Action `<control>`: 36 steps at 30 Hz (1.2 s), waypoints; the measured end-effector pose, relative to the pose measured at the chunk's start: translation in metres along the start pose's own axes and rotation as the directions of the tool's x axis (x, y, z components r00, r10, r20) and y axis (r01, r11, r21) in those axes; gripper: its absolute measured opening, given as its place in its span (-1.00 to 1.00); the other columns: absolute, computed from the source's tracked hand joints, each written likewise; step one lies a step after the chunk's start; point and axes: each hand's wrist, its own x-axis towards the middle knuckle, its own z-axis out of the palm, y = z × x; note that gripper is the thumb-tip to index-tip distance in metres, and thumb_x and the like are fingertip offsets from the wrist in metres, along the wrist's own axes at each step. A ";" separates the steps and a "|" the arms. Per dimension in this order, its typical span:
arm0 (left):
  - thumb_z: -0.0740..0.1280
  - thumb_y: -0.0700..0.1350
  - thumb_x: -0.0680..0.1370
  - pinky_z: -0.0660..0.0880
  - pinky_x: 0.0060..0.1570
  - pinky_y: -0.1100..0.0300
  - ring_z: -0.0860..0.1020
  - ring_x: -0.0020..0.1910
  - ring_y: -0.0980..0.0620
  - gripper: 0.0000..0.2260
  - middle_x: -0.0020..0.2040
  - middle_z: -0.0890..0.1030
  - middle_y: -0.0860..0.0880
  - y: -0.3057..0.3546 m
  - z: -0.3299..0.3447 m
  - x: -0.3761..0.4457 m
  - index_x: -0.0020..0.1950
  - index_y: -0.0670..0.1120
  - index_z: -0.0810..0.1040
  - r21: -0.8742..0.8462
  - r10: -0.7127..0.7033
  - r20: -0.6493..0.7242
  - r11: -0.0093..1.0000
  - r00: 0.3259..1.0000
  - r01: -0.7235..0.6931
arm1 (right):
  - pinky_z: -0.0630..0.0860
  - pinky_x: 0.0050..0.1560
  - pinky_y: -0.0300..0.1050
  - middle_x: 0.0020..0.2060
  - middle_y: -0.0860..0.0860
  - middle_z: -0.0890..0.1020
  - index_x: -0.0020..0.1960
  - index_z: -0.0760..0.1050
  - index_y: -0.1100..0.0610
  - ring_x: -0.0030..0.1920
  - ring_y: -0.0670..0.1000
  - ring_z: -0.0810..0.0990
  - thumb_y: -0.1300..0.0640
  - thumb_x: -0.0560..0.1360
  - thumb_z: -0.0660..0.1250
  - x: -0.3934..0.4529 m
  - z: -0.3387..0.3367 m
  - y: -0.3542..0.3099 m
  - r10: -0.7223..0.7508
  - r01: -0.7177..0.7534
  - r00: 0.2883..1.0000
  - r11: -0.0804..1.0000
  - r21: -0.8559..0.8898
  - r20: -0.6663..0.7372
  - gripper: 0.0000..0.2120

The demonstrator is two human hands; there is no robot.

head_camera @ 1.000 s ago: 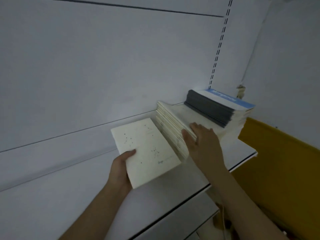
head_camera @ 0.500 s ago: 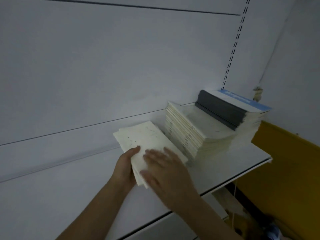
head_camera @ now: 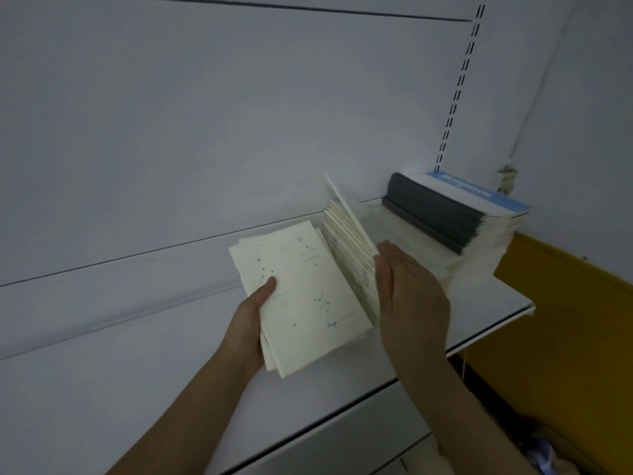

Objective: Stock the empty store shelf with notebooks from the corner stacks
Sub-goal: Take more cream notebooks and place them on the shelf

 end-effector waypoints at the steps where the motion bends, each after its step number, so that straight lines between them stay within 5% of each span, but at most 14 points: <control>1: 0.28 0.19 0.54 0.45 0.25 -0.20 0.61 0.16 -0.23 -0.52 0.18 0.64 -0.20 0.000 0.000 0.000 0.31 -0.11 0.55 -0.017 0.001 0.007 1.000 1.000 -0.001 | 0.53 0.22 -0.02 0.11 0.14 0.65 0.18 0.58 0.27 0.12 0.04 0.64 -0.02 0.64 0.09 -0.007 0.001 -0.011 -0.036 0.036 0.999 0.999 -0.008 0.020 -0.57; 4: 0.16 0.39 0.48 0.37 0.35 -0.16 0.56 0.25 -0.22 -0.32 0.25 0.60 -0.22 -0.001 -0.003 0.001 0.34 -0.10 0.52 -0.055 -0.017 0.064 0.998 0.998 0.021 | 0.35 0.37 0.10 0.19 0.08 0.63 0.24 0.57 0.22 0.25 0.00 0.56 -0.07 0.66 0.03 -0.045 0.018 -0.044 -0.196 0.231 0.936 0.969 -0.089 0.292 -0.52; 6: 0.26 0.19 0.56 0.39 0.34 -0.14 0.56 0.25 -0.24 -0.47 0.25 0.59 -0.25 -0.002 -0.005 0.000 0.36 -0.17 0.49 -0.045 -0.006 0.110 0.999 0.994 0.011 | 0.20 0.43 0.03 0.24 0.03 0.60 0.28 0.55 0.17 0.32 -0.04 0.49 -0.15 0.66 -0.09 -0.069 0.028 -0.057 -0.208 0.247 0.858 0.969 -0.021 0.470 -0.42; 8: 0.39 -0.10 0.50 0.48 0.24 -0.13 0.58 0.20 -0.26 -0.52 0.22 0.60 -0.28 -0.001 -0.006 -0.003 0.38 -0.22 0.45 0.001 0.019 0.104 1.000 0.994 -0.019 | 0.18 0.43 -0.03 0.26 0.00 0.58 0.29 0.54 0.15 0.34 -0.07 0.47 -0.19 0.65 -0.15 -0.069 0.029 -0.057 -0.163 0.162 0.840 0.986 0.046 0.517 -0.37; 11: 0.40 -0.19 0.40 0.60 0.04 -0.07 0.64 0.08 -0.23 -0.52 0.16 0.64 -0.25 0.006 -0.002 -0.009 0.32 -0.21 0.50 0.075 0.113 0.107 0.990 0.988 -0.121 | 0.25 0.44 -0.06 0.37 -0.01 0.47 0.37 0.46 0.11 0.38 -0.06 0.40 -0.22 0.63 -0.15 -0.042 0.017 -0.046 -0.056 0.009 0.887 0.994 0.104 0.459 -0.38; 15: 0.39 -0.22 0.40 0.55 0.17 -0.09 0.61 0.18 -0.18 -0.53 0.21 0.63 -0.19 0.020 -0.002 -0.024 0.32 -0.18 0.49 0.203 0.203 0.174 0.950 0.964 -0.237 | 0.14 0.48 -0.08 0.53 -0.01 0.17 0.57 0.02 0.04 0.50 -0.02 0.17 -0.28 0.54 0.10 0.009 0.013 -0.029 0.083 -0.260 0.858 0.921 0.290 0.506 -0.28; 17: 0.40 -0.24 0.41 0.53 0.20 -0.09 0.60 0.20 -0.16 -0.55 0.23 0.62 -0.16 0.024 -0.002 -0.033 0.31 -0.17 0.50 0.273 0.254 0.186 0.915 0.949 -0.298 | 0.29 0.41 -0.01 0.48 0.01 0.26 0.55 0.02 0.04 0.45 0.00 0.28 -0.33 0.45 0.19 0.029 0.017 -0.032 0.161 -0.439 0.816 0.797 0.415 0.555 -0.17; 19: 0.46 -0.23 0.44 0.54 0.18 -0.07 0.62 0.18 -0.12 -0.60 0.20 0.65 -0.11 0.026 0.002 -0.045 0.27 -0.13 0.54 0.350 0.321 0.158 0.866 0.934 -0.357 | 0.48 0.14 -0.17 0.22 -0.01 0.55 0.39 0.32 0.07 0.21 -0.07 0.53 -0.34 0.38 0.25 0.039 0.018 -0.035 0.188 -0.523 0.794 0.695 0.493 0.578 -0.28; 21: 0.47 -0.14 0.44 0.57 0.12 -0.02 0.65 0.12 -0.05 -0.67 0.14 0.68 -0.05 0.025 0.005 -0.055 0.20 -0.05 0.58 0.448 0.419 0.073 0.797 0.905 -0.405 | 0.47 -0.16 -0.40 -0.07 -0.14 0.64 0.14 0.50 0.00 -0.08 -0.23 0.61 -0.25 0.43 0.29 0.039 0.020 -0.040 0.143 -0.507 0.822 0.624 0.595 0.552 -0.59; 24: 0.51 0.05 0.39 0.56 0.08 0.28 0.60 0.14 0.20 -0.51 0.22 0.61 0.15 0.013 -0.005 -0.073 0.28 0.07 0.47 0.708 0.609 -0.054 0.582 0.792 -0.400 | 0.42 -0.26 -0.50 -0.19 -0.20 0.64 -0.04 0.51 -0.06 -0.19 -0.32 0.59 -0.10 0.51 0.32 0.030 0.028 -0.054 0.108 -0.528 0.823 0.506 0.682 0.558 -0.87; 27: 0.58 0.08 0.33 0.30 0.18 0.57 0.30 0.27 0.47 0.00 0.35 0.23 0.39 -0.005 -0.026 -0.096 0.54 0.16 -0.03 0.932 0.677 0.006 0.264 0.736 -0.250 | 0.48 -0.14 -0.41 -0.18 -0.23 0.66 -0.07 0.54 -0.08 -0.13 -0.28 0.61 -0.10 0.52 0.33 0.022 0.044 -0.072 0.143 -0.627 0.771 0.345 0.699 0.621 -0.89; 30: 0.57 0.15 0.30 0.38 0.01 0.48 0.30 0.08 0.33 0.25 0.29 0.14 0.27 -0.014 -0.052 -0.121 0.39 0.29 -0.54 0.994 0.624 0.008 0.081 0.782 -0.074 | 0.52 0.04 -0.20 -0.09 -0.18 0.68 0.00 0.57 -0.03 -0.02 -0.18 0.63 -0.09 0.54 0.32 0.013 0.065 -0.092 0.121 -0.759 0.644 0.228 0.610 0.756 -0.84; 32: 0.55 0.18 0.31 0.40 -0.02 0.37 0.31 0.04 0.25 0.24 0.30 0.12 0.20 -0.011 -0.066 -0.138 0.31 0.30 -0.61 1.000 0.625 -0.007 0.018 0.780 -0.005 | 0.51 0.09 -0.17 -0.07 -0.16 0.67 0.04 0.57 0.00 0.01 -0.15 0.63 -0.08 0.54 0.31 0.005 0.070 -0.110 0.067 -0.798 0.588 0.207 0.565 0.806 -0.82; 36: 0.51 0.22 0.33 0.34 -0.02 0.55 0.28 0.12 0.32 0.19 0.36 0.17 0.17 -0.004 -0.104 -0.183 0.44 0.23 -0.50 0.999 0.694 -0.039 0.048 0.719 0.007 | 0.47 0.12 -0.16 -0.01 -0.17 0.64 0.16 0.54 0.01 0.08 -0.11 0.59 -0.14 0.56 0.26 -0.008 0.069 -0.156 -0.044 -0.806 0.518 0.308 0.505 0.854 -0.70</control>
